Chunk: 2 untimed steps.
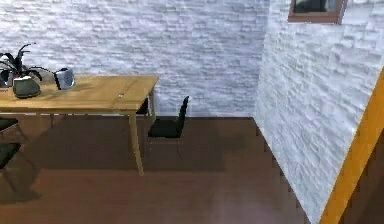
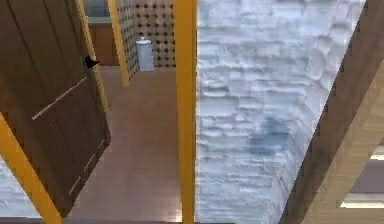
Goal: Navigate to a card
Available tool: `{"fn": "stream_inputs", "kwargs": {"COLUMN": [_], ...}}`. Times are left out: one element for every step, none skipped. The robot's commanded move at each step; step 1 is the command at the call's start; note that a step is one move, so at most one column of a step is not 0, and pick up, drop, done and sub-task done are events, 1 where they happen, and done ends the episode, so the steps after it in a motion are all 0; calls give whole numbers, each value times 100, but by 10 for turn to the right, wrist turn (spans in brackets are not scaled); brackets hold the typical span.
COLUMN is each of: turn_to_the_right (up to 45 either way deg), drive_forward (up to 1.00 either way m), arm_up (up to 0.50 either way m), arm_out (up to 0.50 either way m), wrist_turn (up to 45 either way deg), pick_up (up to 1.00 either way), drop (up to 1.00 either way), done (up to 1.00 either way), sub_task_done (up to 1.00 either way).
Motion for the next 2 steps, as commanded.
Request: {"fn": "stream_inputs", "kwargs": {"turn_to_the_right": [-330, 0], "drive_forward": [0, 20], "arm_up": [0, 0], "arm_out": [0, 0], "wrist_turn": [0, 0], "pick_up": [0, 0], "drop": [0, 0], "done": [0, 0], "sub_task_done": [0, 0]}}
